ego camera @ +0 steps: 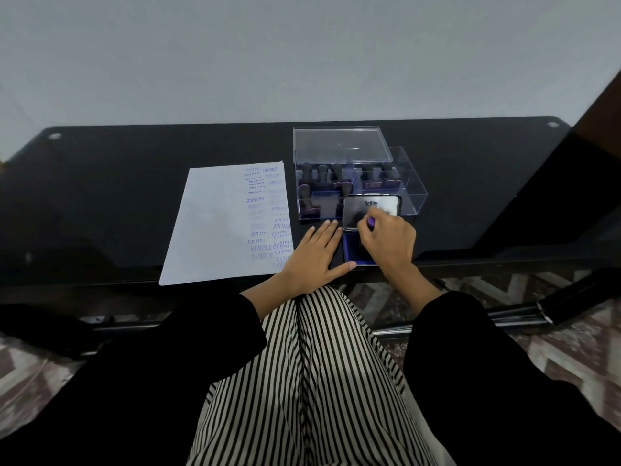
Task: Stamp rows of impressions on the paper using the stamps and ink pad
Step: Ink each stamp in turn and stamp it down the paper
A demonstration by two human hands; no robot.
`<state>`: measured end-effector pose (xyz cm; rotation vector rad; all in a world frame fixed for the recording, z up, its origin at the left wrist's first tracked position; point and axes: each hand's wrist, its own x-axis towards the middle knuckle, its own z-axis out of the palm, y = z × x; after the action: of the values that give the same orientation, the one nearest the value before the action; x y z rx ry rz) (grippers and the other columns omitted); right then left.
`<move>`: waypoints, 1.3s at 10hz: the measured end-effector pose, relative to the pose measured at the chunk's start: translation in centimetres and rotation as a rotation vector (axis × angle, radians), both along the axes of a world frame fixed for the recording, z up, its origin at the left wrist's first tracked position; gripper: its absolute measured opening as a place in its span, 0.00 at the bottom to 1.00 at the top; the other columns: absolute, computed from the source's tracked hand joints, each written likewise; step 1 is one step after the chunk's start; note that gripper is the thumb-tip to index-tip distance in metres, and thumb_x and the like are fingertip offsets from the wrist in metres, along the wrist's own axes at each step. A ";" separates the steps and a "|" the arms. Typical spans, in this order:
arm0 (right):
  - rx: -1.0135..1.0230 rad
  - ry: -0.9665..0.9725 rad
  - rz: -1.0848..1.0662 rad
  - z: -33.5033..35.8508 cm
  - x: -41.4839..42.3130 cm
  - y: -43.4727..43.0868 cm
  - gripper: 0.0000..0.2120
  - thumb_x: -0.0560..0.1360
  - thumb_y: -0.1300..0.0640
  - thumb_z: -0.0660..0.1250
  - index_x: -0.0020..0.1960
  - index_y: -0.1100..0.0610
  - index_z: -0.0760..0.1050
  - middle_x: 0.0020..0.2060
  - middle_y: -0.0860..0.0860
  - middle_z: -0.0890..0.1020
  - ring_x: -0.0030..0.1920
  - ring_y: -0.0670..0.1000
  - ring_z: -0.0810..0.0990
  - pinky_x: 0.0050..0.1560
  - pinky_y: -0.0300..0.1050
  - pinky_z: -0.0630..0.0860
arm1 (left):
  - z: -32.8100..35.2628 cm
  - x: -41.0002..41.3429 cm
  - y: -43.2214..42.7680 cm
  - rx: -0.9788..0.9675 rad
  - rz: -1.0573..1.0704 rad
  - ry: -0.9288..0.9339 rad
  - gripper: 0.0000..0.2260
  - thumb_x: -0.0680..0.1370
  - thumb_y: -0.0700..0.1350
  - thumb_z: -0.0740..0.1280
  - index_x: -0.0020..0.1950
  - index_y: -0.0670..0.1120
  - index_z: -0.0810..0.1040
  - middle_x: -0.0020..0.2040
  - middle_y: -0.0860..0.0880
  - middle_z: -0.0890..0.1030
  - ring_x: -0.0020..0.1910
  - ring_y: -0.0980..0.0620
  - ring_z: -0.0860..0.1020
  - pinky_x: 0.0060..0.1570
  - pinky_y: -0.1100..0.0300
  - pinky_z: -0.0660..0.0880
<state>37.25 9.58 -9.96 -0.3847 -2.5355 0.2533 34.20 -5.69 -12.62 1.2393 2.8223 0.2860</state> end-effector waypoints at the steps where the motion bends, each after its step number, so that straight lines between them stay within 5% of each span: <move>1: 0.042 0.064 0.017 -0.4 0.0 0.0 0.08 0.71 0.59 0.66 0.34 0.59 0.75 0.21 0.55 0.75 0.21 0.56 0.74 0.26 0.39 0.61 | 0.0 0.0 0.0 -0.004 0.001 -0.002 0.34 0.79 0.62 0.50 0.77 0.42 0.47 0.78 0.45 0.47 0.77 0.51 0.44 0.76 0.53 0.42; 6: 0.038 0.244 0.083 -1.4 1.5 -0.2 0.13 0.72 0.54 0.56 0.32 0.58 0.71 0.19 0.51 0.71 0.19 0.49 0.68 0.22 0.37 0.60 | -0.1 -0.2 -0.1 -0.007 -0.005 -0.013 0.35 0.79 0.63 0.51 0.77 0.42 0.46 0.78 0.45 0.47 0.77 0.51 0.44 0.76 0.53 0.42; 9: 0.042 0.089 0.032 -0.7 0.2 0.0 0.08 0.70 0.58 0.65 0.33 0.58 0.75 0.20 0.53 0.75 0.20 0.53 0.73 0.25 0.36 0.62 | -0.1 -0.2 -0.1 -0.008 -0.002 -0.021 0.34 0.79 0.62 0.50 0.77 0.42 0.46 0.78 0.45 0.47 0.77 0.51 0.44 0.76 0.54 0.41; 13: -0.004 -0.100 0.003 1.1 0.2 -0.3 0.11 0.77 0.55 0.60 0.42 0.60 0.76 0.31 0.57 0.80 0.33 0.57 0.78 0.31 0.43 0.65 | 1.4 -0.2 -0.4 0.034 -0.014 -0.105 0.34 0.79 0.60 0.53 0.77 0.41 0.48 0.78 0.44 0.49 0.77 0.50 0.47 0.75 0.55 0.44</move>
<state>37.43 9.30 -8.85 -0.4040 -2.6337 0.2460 34.04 -6.11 -11.18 1.2118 2.7309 0.3881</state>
